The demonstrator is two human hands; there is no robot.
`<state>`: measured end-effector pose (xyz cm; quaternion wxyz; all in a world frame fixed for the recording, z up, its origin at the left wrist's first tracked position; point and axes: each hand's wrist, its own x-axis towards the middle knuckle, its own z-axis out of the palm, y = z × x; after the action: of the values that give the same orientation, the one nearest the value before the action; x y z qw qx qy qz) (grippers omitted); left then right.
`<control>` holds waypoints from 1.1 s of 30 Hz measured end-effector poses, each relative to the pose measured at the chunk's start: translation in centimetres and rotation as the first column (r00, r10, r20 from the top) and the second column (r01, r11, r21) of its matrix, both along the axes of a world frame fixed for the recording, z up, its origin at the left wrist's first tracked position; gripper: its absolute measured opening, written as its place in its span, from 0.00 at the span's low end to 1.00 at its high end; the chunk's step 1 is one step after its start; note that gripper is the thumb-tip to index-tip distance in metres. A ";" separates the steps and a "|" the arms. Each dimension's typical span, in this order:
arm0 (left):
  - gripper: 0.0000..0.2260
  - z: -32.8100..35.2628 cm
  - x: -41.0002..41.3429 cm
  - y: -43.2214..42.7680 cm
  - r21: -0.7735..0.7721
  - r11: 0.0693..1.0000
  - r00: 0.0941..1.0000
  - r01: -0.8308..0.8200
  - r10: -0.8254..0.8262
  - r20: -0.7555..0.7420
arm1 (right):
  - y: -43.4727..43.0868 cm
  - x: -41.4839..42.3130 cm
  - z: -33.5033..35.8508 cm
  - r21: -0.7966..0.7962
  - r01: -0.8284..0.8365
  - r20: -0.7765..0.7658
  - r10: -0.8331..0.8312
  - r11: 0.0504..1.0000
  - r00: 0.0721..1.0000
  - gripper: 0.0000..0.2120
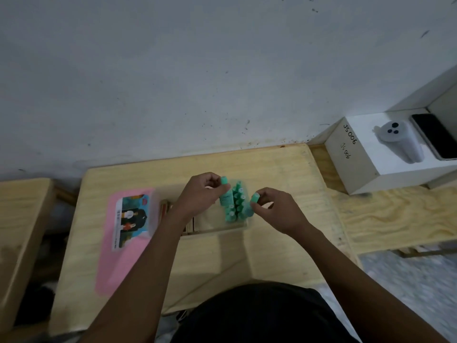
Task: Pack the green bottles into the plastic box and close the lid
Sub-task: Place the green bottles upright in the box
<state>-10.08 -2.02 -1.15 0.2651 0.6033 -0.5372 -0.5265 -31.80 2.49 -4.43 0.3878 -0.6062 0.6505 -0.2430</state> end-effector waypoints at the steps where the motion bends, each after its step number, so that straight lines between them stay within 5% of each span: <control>1: 0.06 -0.2 0.1 0.4 -0.027 1.000 1.000 0.009 -0.008 0.025 | 0.5 0.3 -0.4 -0.006 -0.029 -0.063 0.029 1.000 0.998 0.08; 7: 0.08 -1.9 0.4 2.2 -0.094 0.993 0.982 0.069 -0.051 0.180 | 2.2 1.7 -2.3 -0.090 -0.158 -0.384 0.112 0.983 0.917 0.13; 14: 0.07 -4.5 -0.1 3.8 -0.049 0.992 0.955 0.113 -0.095 0.283 | 1.5 3.7 -2.4 0.049 -0.158 -0.576 0.157 0.986 0.802 0.16; 23: 0.05 -6.9 -1.7 5.2 0.046 0.999 0.951 0.018 -0.031 0.306 | 0.5 5.5 -2.0 0.146 0.039 -0.669 0.070 0.989 0.740 0.12; 33: 0.08 -8.3 -2.8 4.7 0.110 0.994 0.943 -0.007 -0.030 0.332 | 0.1 5.0 -2.1 0.203 0.056 -0.633 0.087 0.978 0.769 0.13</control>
<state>-12.86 2.67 -9.42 0.1338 0.6940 -0.5481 -0.4473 -26.81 2.62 -6.58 0.2074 -0.6134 0.7604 0.0507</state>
